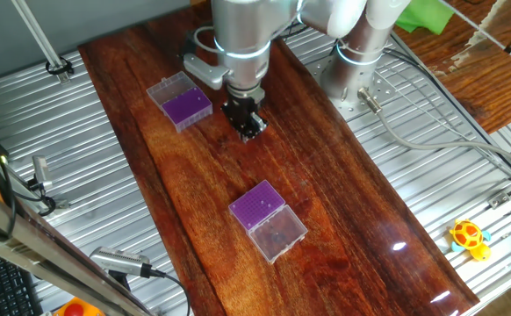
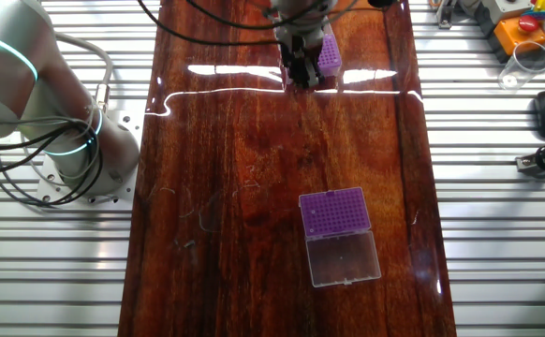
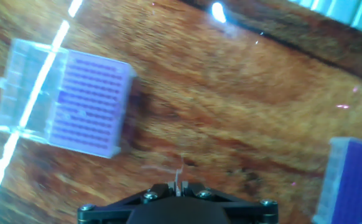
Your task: Transfer all small pipette tips from one holder to another
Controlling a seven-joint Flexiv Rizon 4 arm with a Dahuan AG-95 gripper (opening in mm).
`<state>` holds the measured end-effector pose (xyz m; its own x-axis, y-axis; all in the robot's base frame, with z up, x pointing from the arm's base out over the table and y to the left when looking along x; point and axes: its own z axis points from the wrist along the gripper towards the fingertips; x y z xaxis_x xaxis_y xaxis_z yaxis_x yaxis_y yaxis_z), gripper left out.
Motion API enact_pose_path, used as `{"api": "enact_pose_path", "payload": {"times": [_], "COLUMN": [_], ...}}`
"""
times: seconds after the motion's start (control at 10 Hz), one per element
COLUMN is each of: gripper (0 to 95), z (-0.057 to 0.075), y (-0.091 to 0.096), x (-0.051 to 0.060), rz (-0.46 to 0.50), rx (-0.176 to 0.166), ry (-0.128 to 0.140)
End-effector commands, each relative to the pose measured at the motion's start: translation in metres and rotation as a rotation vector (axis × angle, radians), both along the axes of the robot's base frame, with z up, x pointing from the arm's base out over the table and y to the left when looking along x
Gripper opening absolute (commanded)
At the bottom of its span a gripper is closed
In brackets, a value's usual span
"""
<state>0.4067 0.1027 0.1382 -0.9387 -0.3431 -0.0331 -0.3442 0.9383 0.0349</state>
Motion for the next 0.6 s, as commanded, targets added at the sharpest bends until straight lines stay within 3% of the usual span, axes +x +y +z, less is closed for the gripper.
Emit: {"api": "enact_pose_path", "payload": {"times": [0.1,0.6], "gripper": [0.0,0.0], "z": [0.0006,0.0006], "y": [0.0011,0.0011], "x": [-0.0009,-0.0009], "rz": [0.128,0.168], "rx": [0.003,-0.001], "ry": [0.020,0.025]}}
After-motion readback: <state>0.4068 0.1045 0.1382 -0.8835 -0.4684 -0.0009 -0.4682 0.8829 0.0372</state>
